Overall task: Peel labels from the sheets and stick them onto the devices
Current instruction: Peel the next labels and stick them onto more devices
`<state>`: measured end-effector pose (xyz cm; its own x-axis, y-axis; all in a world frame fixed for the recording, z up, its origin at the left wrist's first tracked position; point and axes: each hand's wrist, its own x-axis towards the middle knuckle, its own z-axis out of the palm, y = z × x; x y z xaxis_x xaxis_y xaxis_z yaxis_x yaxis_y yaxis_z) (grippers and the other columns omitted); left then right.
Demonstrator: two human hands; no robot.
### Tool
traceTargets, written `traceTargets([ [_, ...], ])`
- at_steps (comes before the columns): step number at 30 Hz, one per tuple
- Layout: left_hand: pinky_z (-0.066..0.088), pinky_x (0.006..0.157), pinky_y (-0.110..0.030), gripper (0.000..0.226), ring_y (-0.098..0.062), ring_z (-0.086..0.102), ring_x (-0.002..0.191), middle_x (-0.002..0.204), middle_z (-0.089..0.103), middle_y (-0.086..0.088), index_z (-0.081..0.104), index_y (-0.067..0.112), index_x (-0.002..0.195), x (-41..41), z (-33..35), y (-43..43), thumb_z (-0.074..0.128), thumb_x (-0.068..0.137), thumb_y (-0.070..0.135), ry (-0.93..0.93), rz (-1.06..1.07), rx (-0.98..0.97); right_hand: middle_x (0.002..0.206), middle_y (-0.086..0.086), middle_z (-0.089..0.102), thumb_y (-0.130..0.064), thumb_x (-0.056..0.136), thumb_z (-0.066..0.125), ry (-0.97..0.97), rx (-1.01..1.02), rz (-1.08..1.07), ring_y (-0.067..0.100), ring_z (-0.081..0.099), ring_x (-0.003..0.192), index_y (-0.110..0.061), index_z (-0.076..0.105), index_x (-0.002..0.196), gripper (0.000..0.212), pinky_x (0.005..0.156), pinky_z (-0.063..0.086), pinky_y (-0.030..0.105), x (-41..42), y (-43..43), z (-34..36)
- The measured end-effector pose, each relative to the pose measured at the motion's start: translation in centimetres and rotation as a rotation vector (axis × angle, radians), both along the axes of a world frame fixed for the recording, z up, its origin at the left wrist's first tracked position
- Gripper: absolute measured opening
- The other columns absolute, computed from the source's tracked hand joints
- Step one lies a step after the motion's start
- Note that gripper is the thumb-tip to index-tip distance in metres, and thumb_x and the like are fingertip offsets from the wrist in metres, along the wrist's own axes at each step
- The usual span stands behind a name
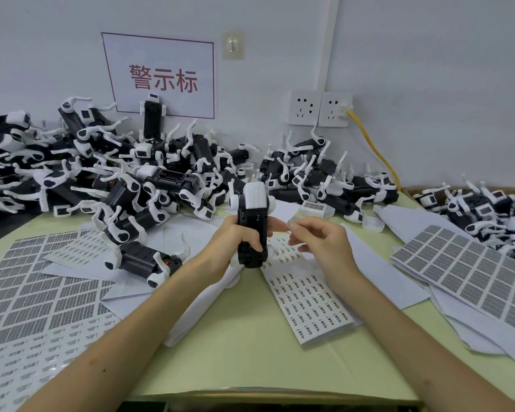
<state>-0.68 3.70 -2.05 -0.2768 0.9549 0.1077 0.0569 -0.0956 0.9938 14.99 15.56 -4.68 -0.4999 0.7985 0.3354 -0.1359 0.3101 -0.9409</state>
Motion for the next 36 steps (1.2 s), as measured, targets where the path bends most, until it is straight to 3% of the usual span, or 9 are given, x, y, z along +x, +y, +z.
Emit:
traceTargets([
  [4,0.054,0.087,-0.035,0.049,-0.005,0.071,0.094,0.098,0.08,0.01,0.083,0.038,0.084,0.0,-0.1,0.0,0.057,0.058,0.006,0.02,-0.026,-0.008,0.079,0.001,0.076,-0.013,0.09,0.077,0.011,-0.041,-0.011,0.012,0.072,0.071,-0.022,0.079,0.082,0.011,0.064,0.053,0.016,0.0,0.0,0.1],
  [9,0.047,0.109,-0.058,0.048,-0.038,0.061,0.125,0.12,0.075,-0.012,0.083,0.02,0.095,-0.2,-0.3,0.3,0.057,0.057,0.005,0.014,-0.007,0.024,0.078,0.0,0.076,-0.014,0.09,0.077,-0.007,-0.033,-0.02,0.011,0.071,0.071,-0.022,0.077,0.082,0.011,0.063,0.052,0.017,-0.1,0.1,0.0],
  [14,0.054,0.106,-0.048,0.057,-0.029,0.064,0.123,0.122,0.076,0.002,0.078,0.021,0.114,-0.6,-1.0,0.6,0.061,0.061,0.009,0.001,0.055,-0.009,0.073,-0.004,0.072,-0.012,0.095,0.07,-0.034,0.06,-0.02,0.01,0.069,0.07,-0.015,0.072,0.09,0.006,0.064,0.052,0.02,-0.1,0.2,-0.2],
  [17,0.053,0.107,-0.043,0.056,-0.025,0.065,0.127,0.126,0.075,-0.001,0.07,0.018,0.126,-1.0,-1.2,1.0,0.068,0.071,0.017,-0.148,0.092,-0.002,0.083,-0.002,0.073,-0.012,0.095,0.071,-0.023,0.118,-0.019,0.013,0.071,0.073,-0.015,0.069,0.094,0.004,0.065,0.051,0.021,0.0,0.0,0.0],
  [20,0.041,0.116,-0.051,0.045,-0.03,0.067,0.122,0.131,0.071,-0.014,0.068,0.012,0.122,-1.1,-1.1,1.1,0.068,0.085,0.038,-0.302,0.052,0.012,0.106,-0.001,0.072,-0.019,0.089,0.079,-0.063,0.175,0.06,0.014,0.072,0.094,-0.024,0.06,0.117,0.034,0.076,0.056,0.028,-0.2,-0.6,-0.1],
  [23,0.047,0.107,-0.045,0.039,-0.024,0.066,0.111,0.116,0.076,-0.007,0.081,0.023,0.106,-0.9,-1.2,1.4,0.052,0.102,0.05,-0.225,0.028,0.013,0.125,-0.013,0.062,-0.041,0.076,0.086,-0.17,0.202,0.151,0.004,0.065,0.113,-0.038,0.044,0.137,0.074,0.089,0.056,0.025,-0.3,-1.0,-0.5],
  [25,0.048,0.099,-0.038,0.044,-0.019,0.067,0.107,0.111,0.077,-0.001,0.081,0.026,0.107,-0.6,-1.2,1.6,0.044,0.107,0.05,-0.207,0.004,-0.002,0.132,-0.017,0.057,-0.05,0.071,0.084,-0.197,0.229,0.137,-0.001,0.061,0.118,-0.042,0.039,0.141,0.084,0.089,0.053,0.022,-0.4,-1.1,-0.6],
  [31,0.045,0.103,-0.04,0.049,-0.014,0.068,0.115,0.131,0.072,0.004,0.066,0.027,0.133,0.0,-1.3,1.5,0.033,0.108,0.055,-0.122,-0.102,-0.043,0.132,-0.008,0.064,-0.041,0.078,0.082,-0.084,0.182,0.101,0.013,0.063,0.122,-0.036,0.042,0.144,0.077,0.1,0.055,0.046,-0.4,-0.7,-0.6],
  [36,0.043,0.114,-0.038,0.059,-0.009,0.056,0.136,0.141,0.065,0.013,0.065,0.027,0.138,-0.4,-1.3,1.4,0.039,0.102,0.064,0.067,-0.089,-0.077,0.132,-0.003,0.065,-0.049,0.078,0.08,0.081,0.042,0.013,0.012,0.067,0.117,-0.037,0.049,0.139,0.07,0.097,0.056,0.038,-0.2,-0.2,0.3],
])
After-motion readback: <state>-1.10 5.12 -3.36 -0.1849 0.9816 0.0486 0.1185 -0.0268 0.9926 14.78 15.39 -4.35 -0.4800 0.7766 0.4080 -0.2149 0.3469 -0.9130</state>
